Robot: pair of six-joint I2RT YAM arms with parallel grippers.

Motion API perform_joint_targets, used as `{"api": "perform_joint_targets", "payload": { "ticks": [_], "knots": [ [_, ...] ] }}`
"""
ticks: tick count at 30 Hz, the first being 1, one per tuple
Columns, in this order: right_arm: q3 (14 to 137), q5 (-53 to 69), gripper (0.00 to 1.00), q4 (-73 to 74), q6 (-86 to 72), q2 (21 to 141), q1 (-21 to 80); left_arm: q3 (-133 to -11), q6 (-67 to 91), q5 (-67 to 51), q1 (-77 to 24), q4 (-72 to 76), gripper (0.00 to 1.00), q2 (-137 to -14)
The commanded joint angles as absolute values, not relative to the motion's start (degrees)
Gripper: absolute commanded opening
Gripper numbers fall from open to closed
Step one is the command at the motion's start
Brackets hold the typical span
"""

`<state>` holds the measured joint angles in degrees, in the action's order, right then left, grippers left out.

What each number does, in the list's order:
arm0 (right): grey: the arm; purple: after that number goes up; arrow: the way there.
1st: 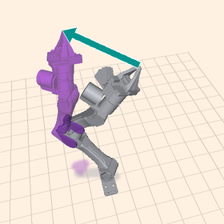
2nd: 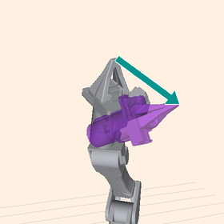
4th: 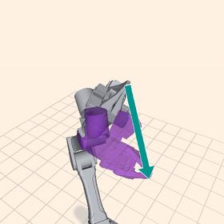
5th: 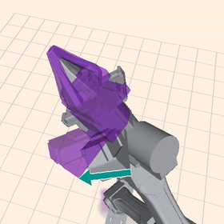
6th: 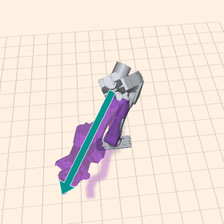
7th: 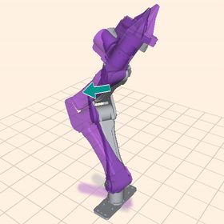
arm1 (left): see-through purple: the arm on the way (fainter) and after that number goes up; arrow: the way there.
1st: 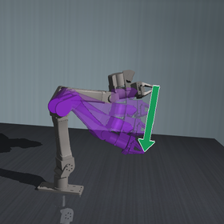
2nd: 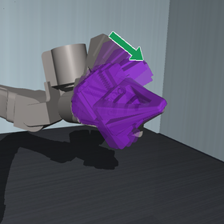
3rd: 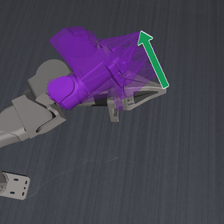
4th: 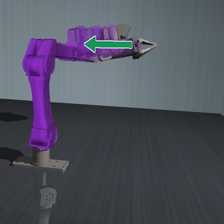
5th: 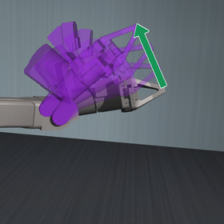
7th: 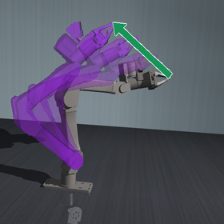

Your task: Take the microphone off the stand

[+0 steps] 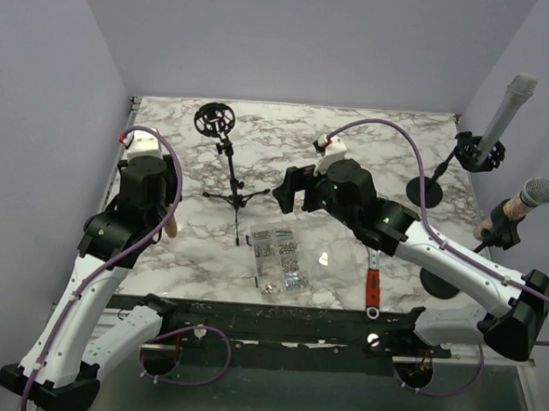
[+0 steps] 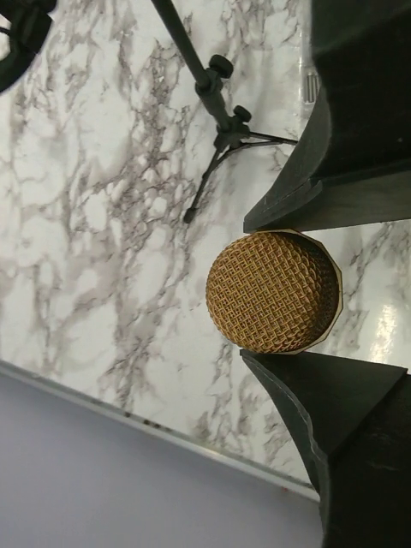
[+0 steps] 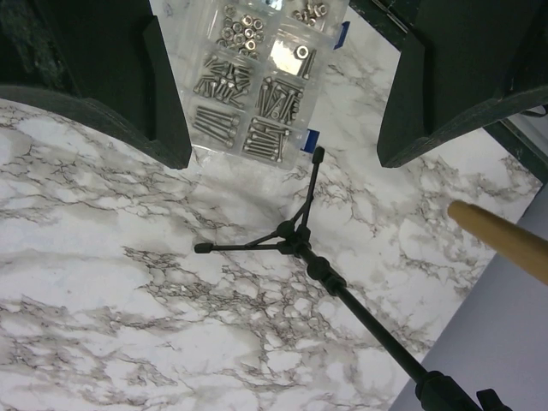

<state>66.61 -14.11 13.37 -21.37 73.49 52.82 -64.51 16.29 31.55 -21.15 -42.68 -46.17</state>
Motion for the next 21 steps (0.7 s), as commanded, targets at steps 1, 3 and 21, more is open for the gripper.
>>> {"api": "perform_joint_targets", "payload": {
  "ticks": [1, 3, 21],
  "knots": [
    [65.74, -13.89, 1.0, 12.49, -20.9, 73.06, 53.23, -63.1, 27.99, 26.76, -21.2, -50.83, 0.0, -45.72],
    [65.91, -13.62, 1.0, 12.48, -21.07, 73.5, 53.18, -62.87, 33.65, 24.97, -20.85, -54.24, 0.0, -47.27],
    [65.48, -12.94, 1.0, 13.43, -22.32, 73.29, 53.22, -40.48, 52.57, -10.63, -5.75, -39.08, 0.0, -51.62]
  ]
}}
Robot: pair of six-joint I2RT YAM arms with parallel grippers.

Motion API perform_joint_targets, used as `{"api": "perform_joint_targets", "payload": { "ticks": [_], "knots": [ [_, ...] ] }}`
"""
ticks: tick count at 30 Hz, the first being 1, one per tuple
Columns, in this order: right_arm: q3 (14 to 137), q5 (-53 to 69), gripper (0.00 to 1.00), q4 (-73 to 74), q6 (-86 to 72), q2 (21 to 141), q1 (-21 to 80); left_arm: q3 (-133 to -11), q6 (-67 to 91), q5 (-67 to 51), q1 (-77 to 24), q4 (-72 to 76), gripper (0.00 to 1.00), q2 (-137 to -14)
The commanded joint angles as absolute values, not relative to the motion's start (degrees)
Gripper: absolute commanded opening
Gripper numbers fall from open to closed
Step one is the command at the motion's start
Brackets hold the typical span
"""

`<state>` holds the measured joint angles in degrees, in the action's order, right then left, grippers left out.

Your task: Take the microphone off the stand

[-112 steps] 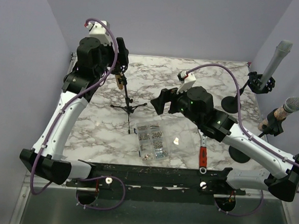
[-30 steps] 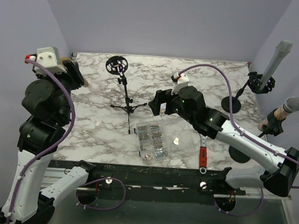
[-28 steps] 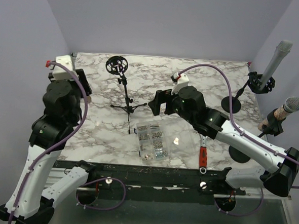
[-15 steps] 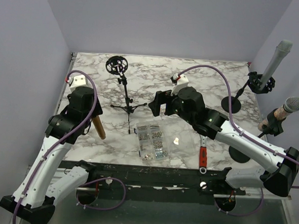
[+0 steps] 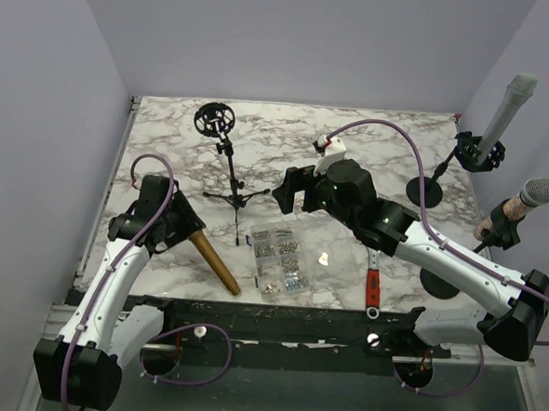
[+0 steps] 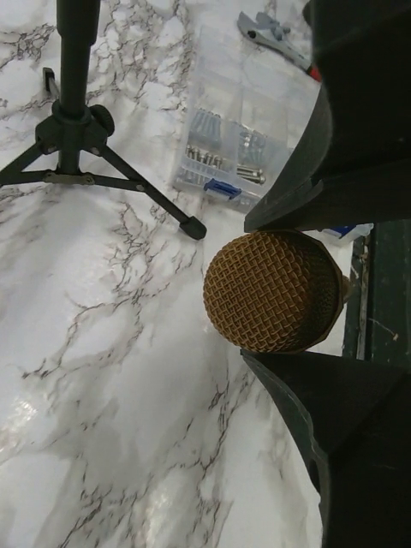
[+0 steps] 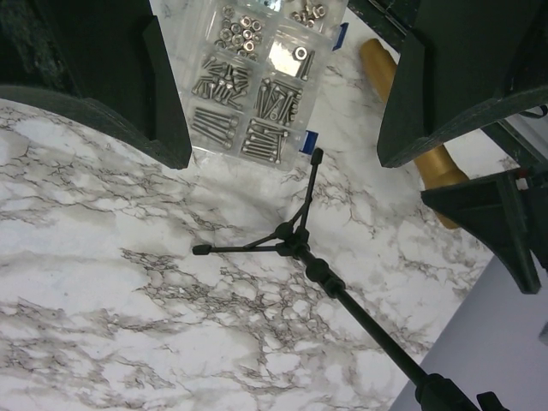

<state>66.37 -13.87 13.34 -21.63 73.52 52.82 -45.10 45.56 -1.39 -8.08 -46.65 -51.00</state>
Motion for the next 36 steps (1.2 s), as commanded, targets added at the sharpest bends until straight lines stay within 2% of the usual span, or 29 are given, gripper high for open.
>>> {"api": "perform_joint_targets", "payload": {
  "ticks": [1, 12, 20, 22, 30, 33, 36],
  "knots": [
    [65.56, -12.87, 1.0, 13.49, -22.35, 73.3, 53.18, -39.36, 53.12, -10.72, -5.19, -38.04, 0.0, -52.1],
    [64.67, -13.15, 1.0, 12.92, -22.3, 73.37, 53.18, -29.87, 56.63, -10.36, 3.18, -27.76, 0.0, -59.27],
    [64.51, -13.34, 1.0, 12.49, -22.22, 74.3, 53.24, -28.94, 58.26, -10.39, 5.5, -23.71, 0.14, -64.0],
    [64.51, -13.44, 1.0, 12.48, -22.19, 74.56, 53.17, -28.76, 58.65, -10.11, 5.79, -23.67, 0.22, -64.78],
    [64.77, -13.37, 1.0, 12.22, -22.06, 75.57, 53.24, -28.11, 58.18, -8.99, 6.06, -24.23, 0.69, -64.89],
    [64.95, -13.2, 1.0, 12.21, -22.08, 76.15, 53.24, -28.14, 57.93, -8.88, 6.18, -24.43, 0.82, -64.24],
    [65.19, -13.14, 1.0, 12.39, -22.18, 76.52, 53.18, -28.76, 57.44, -8.38, 6.2, -25.5, 0.87, -62.85]
  ]
}}
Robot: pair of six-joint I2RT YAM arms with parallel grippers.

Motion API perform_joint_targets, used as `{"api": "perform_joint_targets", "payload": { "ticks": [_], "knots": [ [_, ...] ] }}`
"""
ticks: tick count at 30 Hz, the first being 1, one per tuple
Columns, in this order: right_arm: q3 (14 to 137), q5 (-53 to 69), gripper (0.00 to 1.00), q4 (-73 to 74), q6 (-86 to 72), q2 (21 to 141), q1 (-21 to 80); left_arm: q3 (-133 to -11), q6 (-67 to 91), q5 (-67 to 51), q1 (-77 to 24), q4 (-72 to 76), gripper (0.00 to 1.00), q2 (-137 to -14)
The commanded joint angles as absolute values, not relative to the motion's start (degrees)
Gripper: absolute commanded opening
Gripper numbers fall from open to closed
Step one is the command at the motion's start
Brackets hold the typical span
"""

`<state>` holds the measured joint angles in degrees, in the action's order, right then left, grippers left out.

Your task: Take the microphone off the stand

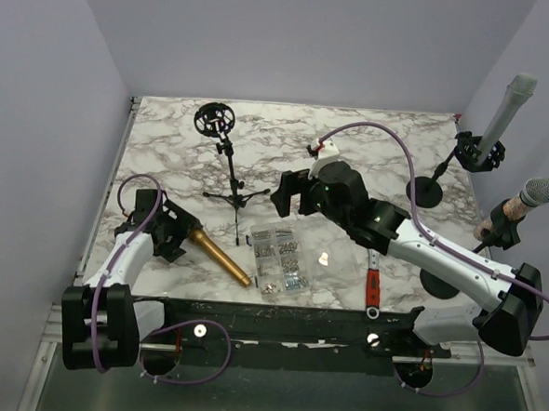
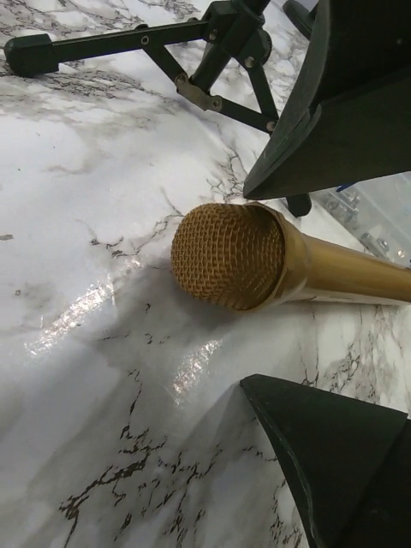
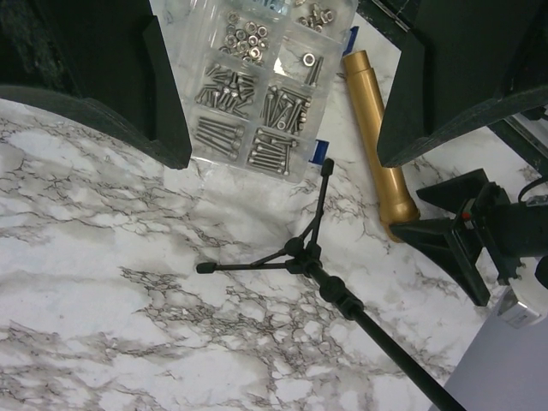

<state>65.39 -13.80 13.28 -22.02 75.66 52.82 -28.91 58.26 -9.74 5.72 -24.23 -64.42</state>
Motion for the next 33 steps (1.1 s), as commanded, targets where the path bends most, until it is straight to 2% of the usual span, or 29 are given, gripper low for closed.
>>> {"api": "perform_joint_targets", "payload": {
  "ticks": [1, 14, 21, 33],
  "knots": [
    [65.38, -13.18, 1.0, 12.47, -22.24, 76.63, 53.18, -29.12, 57.27, -8.19, 6.31, -25.93, 0.88, -62.16],
    [70.11, -9.2, 1.0, 14.13, -25.09, 81.14, 53.19, -34.41, 51.96, -5.49, 6.24, -30.99, 0.96, -47.48],
    [71.05, -3.82, 1.0, 14.06, -31.14, 83.48, 53.18, -31.7, 50.99, -7.44, 6.3, -33.78, 0.99, -38.97],
    [69.34, -0.35, 1.0, 12.11, -36.01, 84.87, 53.18, -35.01, 42.67, -27.79, 6.3, -27.34, 0.96, -34.1]
  ]
}}
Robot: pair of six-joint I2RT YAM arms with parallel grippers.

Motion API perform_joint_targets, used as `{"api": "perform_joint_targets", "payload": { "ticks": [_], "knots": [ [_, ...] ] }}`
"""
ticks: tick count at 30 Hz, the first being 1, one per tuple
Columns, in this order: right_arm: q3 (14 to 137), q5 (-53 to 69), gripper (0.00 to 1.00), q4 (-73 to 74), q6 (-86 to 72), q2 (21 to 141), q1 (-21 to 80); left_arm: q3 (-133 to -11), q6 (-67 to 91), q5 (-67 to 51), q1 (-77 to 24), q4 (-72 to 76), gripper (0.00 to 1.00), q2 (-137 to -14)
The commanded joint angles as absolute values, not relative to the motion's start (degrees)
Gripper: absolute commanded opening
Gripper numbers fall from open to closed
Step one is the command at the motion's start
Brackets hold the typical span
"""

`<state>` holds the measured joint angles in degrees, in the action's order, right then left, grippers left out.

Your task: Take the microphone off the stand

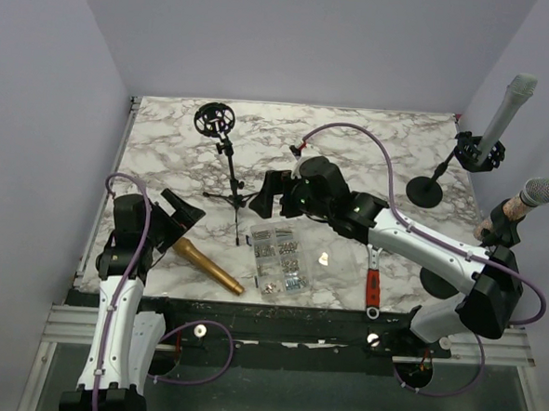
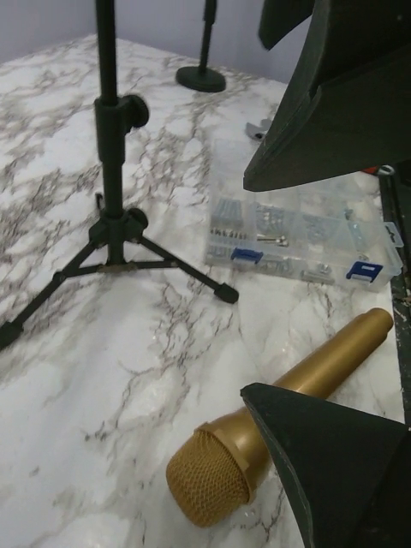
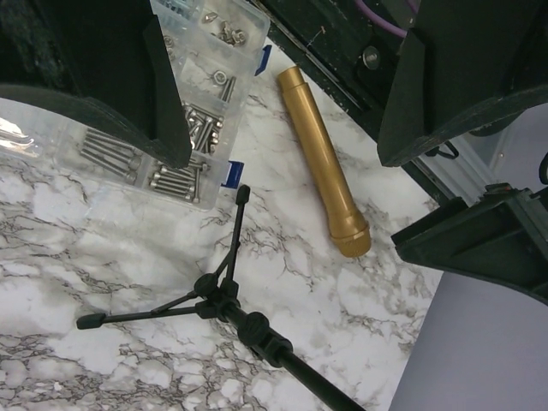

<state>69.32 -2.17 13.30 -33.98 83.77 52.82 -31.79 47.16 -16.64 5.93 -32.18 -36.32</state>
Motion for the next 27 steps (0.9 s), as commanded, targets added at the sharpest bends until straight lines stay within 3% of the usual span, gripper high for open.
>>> {"api": "perform_joint_targets", "payload": {
  "ticks": [1, 6, 13, 19, 24, 27],
  "knots": [
    [69.04, -0.48, 1.0, 11.77, -36.1, 84.9, 53.18, -35.16, 42.02, -29.57, 6.31, -24.91, 0.96, -33.2],
    [67.13, 1.14, 1.0, 8.91, -35.87, 85.12, 52.67, -36.01, 41.13, -37.57, 6.18, -14.99, 0.96, -31.03],
    [62.53, 28.56, 1.0, -6.83, -41.53, 89.97, 40.82, -41.21, 41.41, -43.51, 3.14, -0.91, 0.96, -37.45],
    [69.33, 36.76, 0.99, -8.18, -40.03, 98.91, 38.57, -50.9, 32.95, -36.5, -5.49, -5.34, 0.92, -45.17],
    [72.3, 43.67, 0.88, -15.65, -45.2, 107.38, 37.29, -57.51, 31.62, -24.13, -8.2, -10.98, 0.88, -50.43],
    [73.1, 45.86, 0.87, -21.17, -48.16, 111.38, 37.27, -61.07, 30.38, -24.26, -8.17, -12.67, 0.88, -53.03]
  ]
}}
